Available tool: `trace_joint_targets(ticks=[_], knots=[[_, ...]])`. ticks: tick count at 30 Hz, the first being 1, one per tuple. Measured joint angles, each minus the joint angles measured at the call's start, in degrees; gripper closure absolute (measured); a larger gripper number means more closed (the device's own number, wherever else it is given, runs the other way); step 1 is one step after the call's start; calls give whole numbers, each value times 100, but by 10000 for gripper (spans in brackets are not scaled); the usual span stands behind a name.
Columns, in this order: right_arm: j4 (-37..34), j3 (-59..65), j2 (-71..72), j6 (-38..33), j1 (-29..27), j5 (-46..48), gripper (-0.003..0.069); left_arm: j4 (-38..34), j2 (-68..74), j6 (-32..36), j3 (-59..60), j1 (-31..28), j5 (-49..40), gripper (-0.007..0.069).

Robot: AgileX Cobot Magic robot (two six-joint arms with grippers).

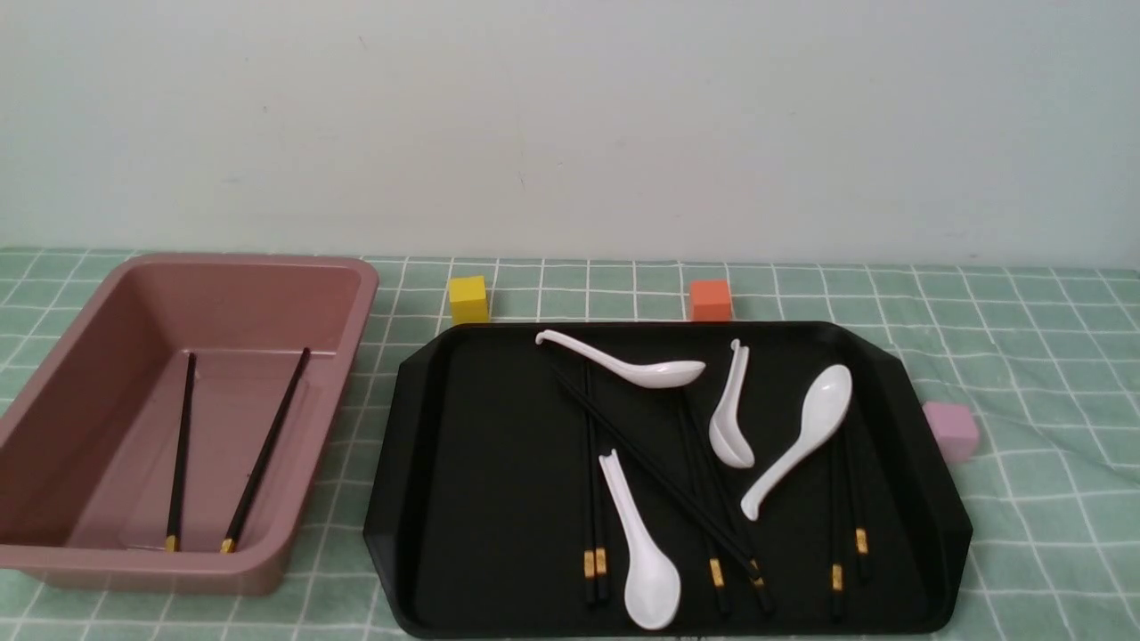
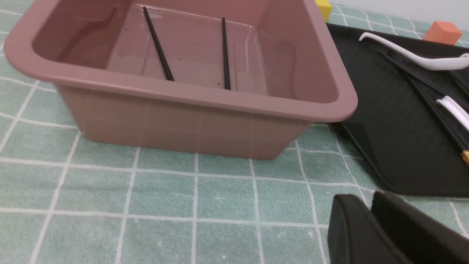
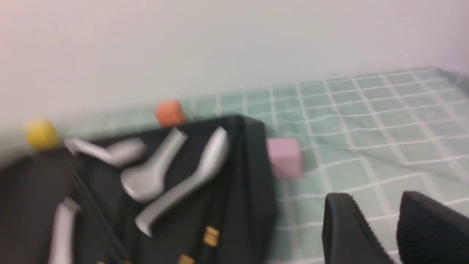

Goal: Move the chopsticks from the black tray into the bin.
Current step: Use the left arm to grab a pair of chopsticks

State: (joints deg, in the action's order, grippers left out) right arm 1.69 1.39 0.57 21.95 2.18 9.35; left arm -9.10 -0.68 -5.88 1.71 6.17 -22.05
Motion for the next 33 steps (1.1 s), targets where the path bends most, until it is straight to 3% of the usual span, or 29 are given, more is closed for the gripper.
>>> trace_joint_targets(ticks=[2, 6, 17, 33], knots=[[-256, 0, 0, 549, 0, -57, 419, 0, 0, 0, 0, 0, 0, 530], [-267, 0, 0, 908, 0, -57, 419, 0, 0, 0, 0, 0, 0, 525], [1268, 0, 0, 214, 0, 795, 419, 0, 0, 0, 0, 0, 0, 513], [1380, 0, 0, 161, 0, 836, 419, -27, 0, -24, 0, 0, 43, 508]])
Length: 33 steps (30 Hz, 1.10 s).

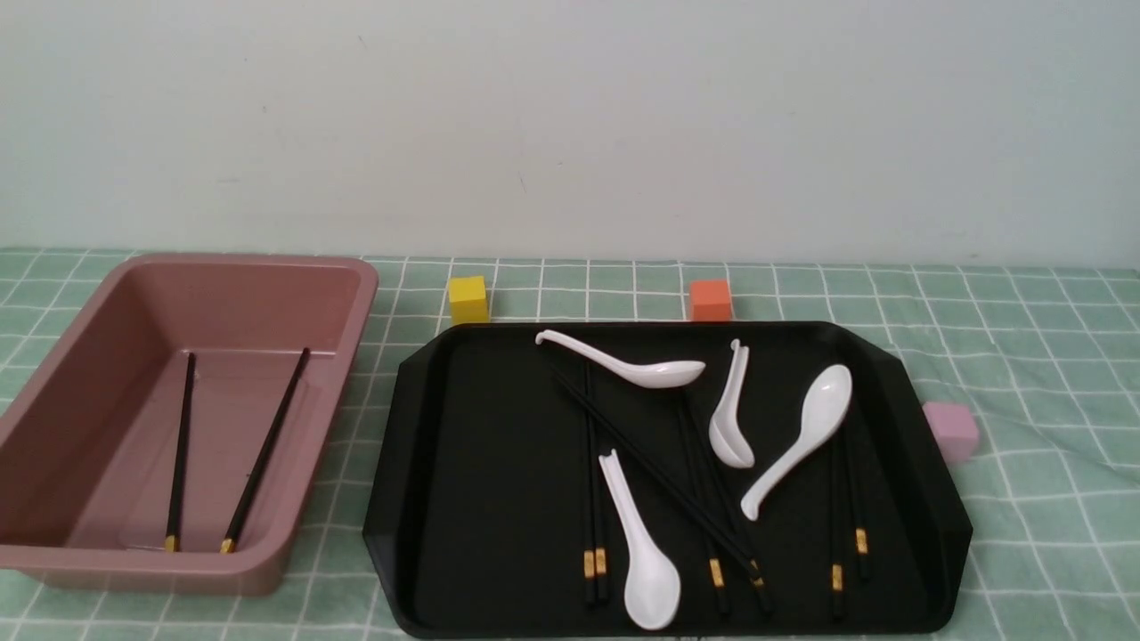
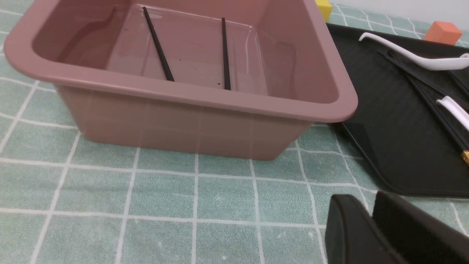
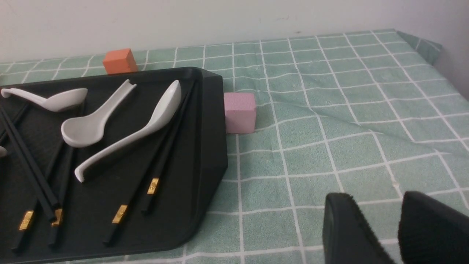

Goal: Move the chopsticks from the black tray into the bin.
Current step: Use the left arm to grab a pair of chopsticks

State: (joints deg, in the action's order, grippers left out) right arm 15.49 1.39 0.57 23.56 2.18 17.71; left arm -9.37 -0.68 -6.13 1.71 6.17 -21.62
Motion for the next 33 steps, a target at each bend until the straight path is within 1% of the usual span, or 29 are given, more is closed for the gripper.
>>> trace_joint_targets(ticks=[2, 4, 6, 7, 9, 10, 13, 15, 16, 17, 19, 20, 21, 22, 23, 25, 26, 27, 28, 30, 32, 33], knots=[[0, 0, 0, 0, 0, 0, 419, -344, 0, -238, 0, 0, 90, 506], [0, 0, 0, 0, 0, 0, 419, -1187, 0, -915, 0, 0, 193, 503], [0, 0, 0, 0, 0, 0, 419, -2315, 0, -1700, 0, 0, 297, 501], [0, 0, 0, 0, 0, 0, 419, -3053, 0, -2122, 0, 0, 350, 500], [0, 0, 0, 0, 0, 0, 419, -3877, 0, -2605, 0, 0, 443, 498], [0, 0, 0, 0, 0, 0, 419, -3937, 0, -2634, 0, 0, 458, 498], [0, 0, 0, 0, 0, 0, 419, -4631, 0, -2877, 0, 0, 836, 497], [0, 0, 0, 0, 0, 0, 419, -4997, 0, -2831, -92, 0, 1056, 517], [0, 0, 0, 0, 0, 0, 419, -5043, 0, -2725, -232, 0, 1085, 537], [0, 0, 0, 0, 0, 0, 419, -5039, 0, -2699, -268, 0, 1084, 537], [0, 0, 0, 0, 0, 0, 419, -5009, 260, -2263, -883, 0, 1024, 618], [0, 0, 0, 0, 0, 0, 419, -4938, 479, -2076, -1156, 0, 915, 638], [0, 0, 0, 0, 0, 0, 419, -4806, 827, -1918, -1435, 0, 683, 637], [0, 0, 0, 0, 0, 0, 419, -4600, 1338, -1804, -1712, 0, 263, 637], [0, 0, 0, 0, 0, 0, 419, -4600, 1338, -1804, -1712, 0, 263, 637], [0, 0, 0, 0, 0, 0, 419, -3903, 2765, -1647, -2489, 0, -1095, 637], [0, 0, 0, 0, 0, 0, 419, -3903, 2765, -1637, -2544, 0, -1095, 637], [0, 0, 0, 0, 0, 0, 419, -3476, 3615, -1537, -2922, 0, -1876, 637], [0, 0, 0, 0, 0, 0, 419, -3183, 4134, -1451, -3182, 0, -2284, 637], [0, 0, 0, 0, 0, 0, 419, -2715, 5105, -1254, -3673, 0, -2865, 637], [0, 0, 0, 0, 0, 0, 419, -2590, 5636, -1167, -3945, 14, -3054, 637], [0, 0, 0, 0, 0, 0, 419, -2489, 6189, -1053, -4241, 112, -3129, 637]])
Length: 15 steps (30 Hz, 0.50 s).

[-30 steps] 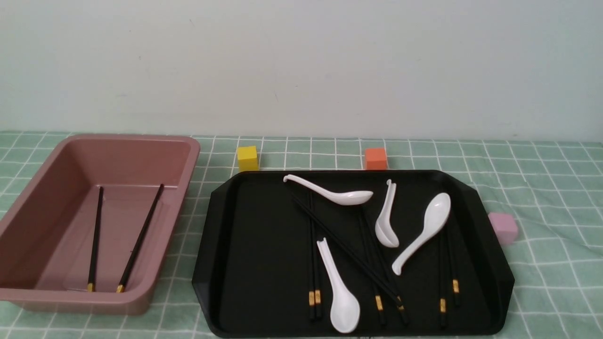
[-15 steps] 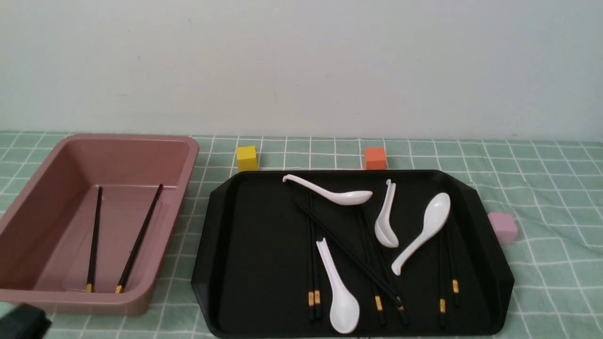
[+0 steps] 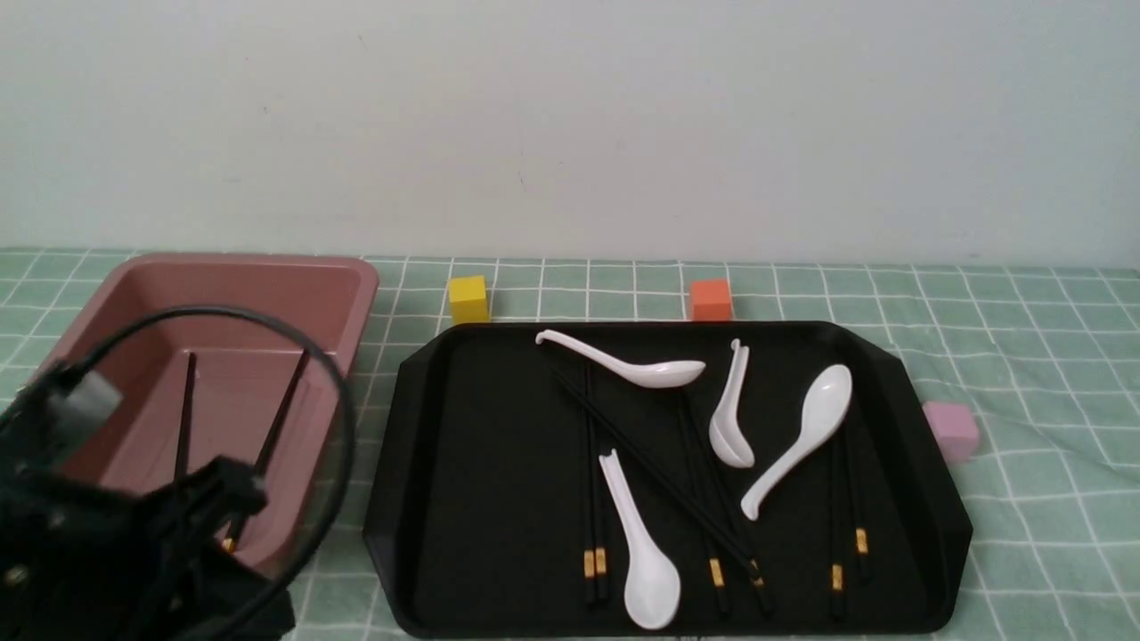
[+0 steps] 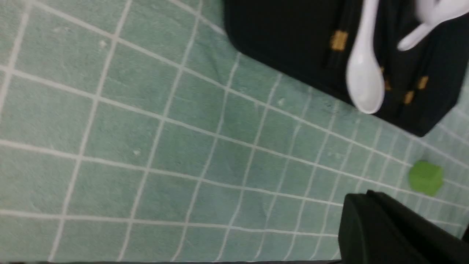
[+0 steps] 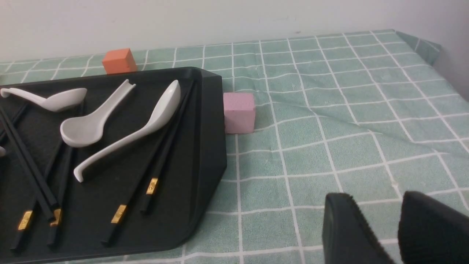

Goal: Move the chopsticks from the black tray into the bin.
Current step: Use the left arm to grab a pair of chopsticks

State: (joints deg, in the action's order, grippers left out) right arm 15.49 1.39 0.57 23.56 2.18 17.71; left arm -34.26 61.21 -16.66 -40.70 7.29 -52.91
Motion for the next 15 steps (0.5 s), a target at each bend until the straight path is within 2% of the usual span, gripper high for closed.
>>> trace_joint_targets(ticks=[2, 4, 10, 15], knots=[[0, 0, 0, 0, 0, 27, 419, 87, 544, 74, -331, 225, -17, 637], [0, 0, 0, 0, 0, 147, 419, 244, 1300, 76, -826, 743, -17, 637], [0, -17, 0, 0, 0, 320, 419, 881, 2982, -373, -2106, 1929, 63, 636], [0, -28, 0, 0, 0, 344, 419, 1286, 3950, -884, -3033, 2405, 94, 613]])
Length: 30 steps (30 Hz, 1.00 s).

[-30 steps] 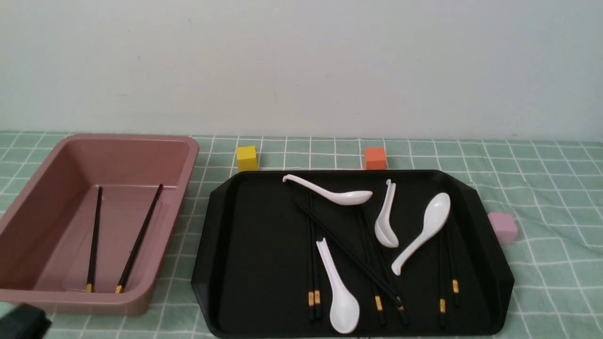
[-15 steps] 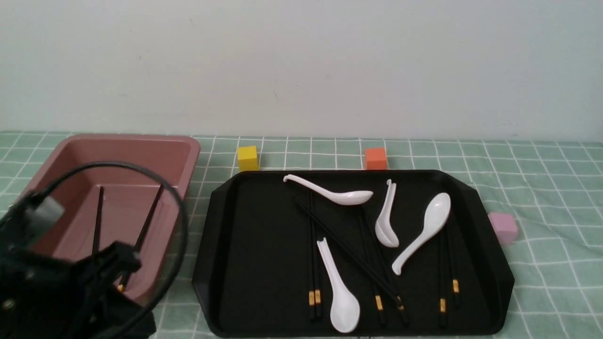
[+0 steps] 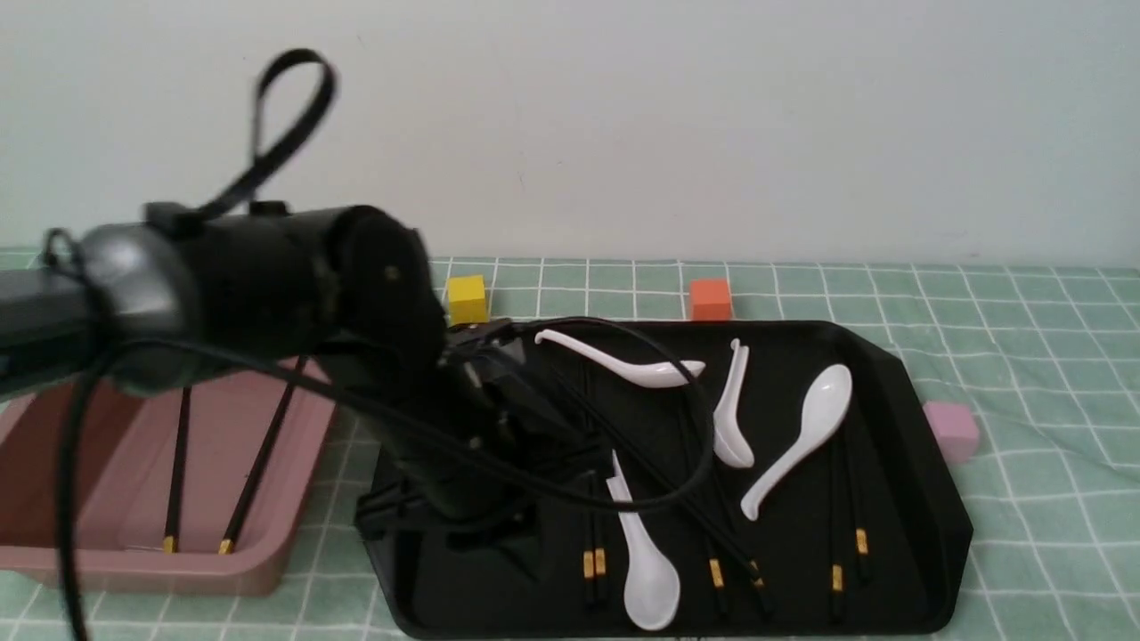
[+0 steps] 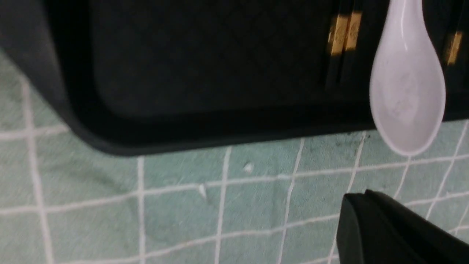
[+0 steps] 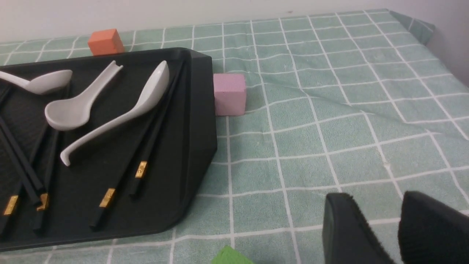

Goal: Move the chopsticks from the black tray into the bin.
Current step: Use the left arm to grab a pair of chopsticks

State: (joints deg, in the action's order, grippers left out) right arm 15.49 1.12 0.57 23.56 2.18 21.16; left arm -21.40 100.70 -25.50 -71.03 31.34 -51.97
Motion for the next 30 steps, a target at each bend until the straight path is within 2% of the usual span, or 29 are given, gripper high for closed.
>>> trace_joint_targets(ticks=[5, 10, 11, 13, 20, 30], knots=[[0, 0, 0, 0, 0, 7, 419, 465, 864, -410, -850, 251, -10, 514], [0, 0, 0, 0, 0, 13, 419, 1033, 1123, -831, -1071, 281, 113, 327], [0, 0, 0, 0, 0, 13, 419, 1033, 1123, -840, -1077, 281, 118, 327], [0, 0, 0, 0, 0, 14, 419, 1197, 1187, -939, -1124, 281, 148, 275], [1, 0, 0, 0, 0, 20, 419, 1276, 1466, -1003, -1507, 351, 74, 253], [1, 0, 0, 0, 0, 20, 419, 1995, 1929, -1003, -1803, 709, 5, 251]])
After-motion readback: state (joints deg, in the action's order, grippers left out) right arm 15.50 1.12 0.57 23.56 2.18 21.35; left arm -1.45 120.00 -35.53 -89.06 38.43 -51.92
